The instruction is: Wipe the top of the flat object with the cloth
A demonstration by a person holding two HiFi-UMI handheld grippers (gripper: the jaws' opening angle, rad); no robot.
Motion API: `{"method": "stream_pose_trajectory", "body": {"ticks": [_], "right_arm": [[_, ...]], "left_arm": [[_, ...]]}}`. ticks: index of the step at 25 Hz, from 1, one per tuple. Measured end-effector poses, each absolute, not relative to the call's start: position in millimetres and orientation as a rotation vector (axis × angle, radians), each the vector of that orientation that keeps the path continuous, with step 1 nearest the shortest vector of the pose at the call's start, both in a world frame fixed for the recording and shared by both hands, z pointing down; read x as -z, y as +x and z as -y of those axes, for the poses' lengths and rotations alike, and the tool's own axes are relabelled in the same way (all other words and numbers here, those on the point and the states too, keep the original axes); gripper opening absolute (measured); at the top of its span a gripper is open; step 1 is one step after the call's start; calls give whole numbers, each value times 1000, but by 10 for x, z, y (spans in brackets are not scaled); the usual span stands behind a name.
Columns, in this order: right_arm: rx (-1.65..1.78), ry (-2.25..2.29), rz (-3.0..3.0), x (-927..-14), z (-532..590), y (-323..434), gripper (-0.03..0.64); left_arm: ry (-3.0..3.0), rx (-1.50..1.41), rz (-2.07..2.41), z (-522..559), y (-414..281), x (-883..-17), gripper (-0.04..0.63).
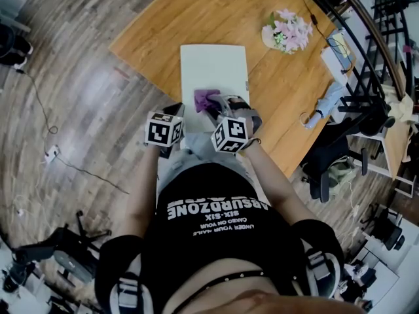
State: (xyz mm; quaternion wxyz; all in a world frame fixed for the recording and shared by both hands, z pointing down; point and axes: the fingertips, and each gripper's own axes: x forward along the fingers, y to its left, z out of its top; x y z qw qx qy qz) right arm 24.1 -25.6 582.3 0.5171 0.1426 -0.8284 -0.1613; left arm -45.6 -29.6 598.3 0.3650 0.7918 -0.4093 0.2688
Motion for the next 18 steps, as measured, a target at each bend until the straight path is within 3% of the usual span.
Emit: {"method": "stream_pose_trajectory", "body": {"ticks": [18], "right_arm": [[396,393,1975,-5814,769,209,133]], "left_arm": [[2035,-681,1039,606,-482,-5972,15]]}}
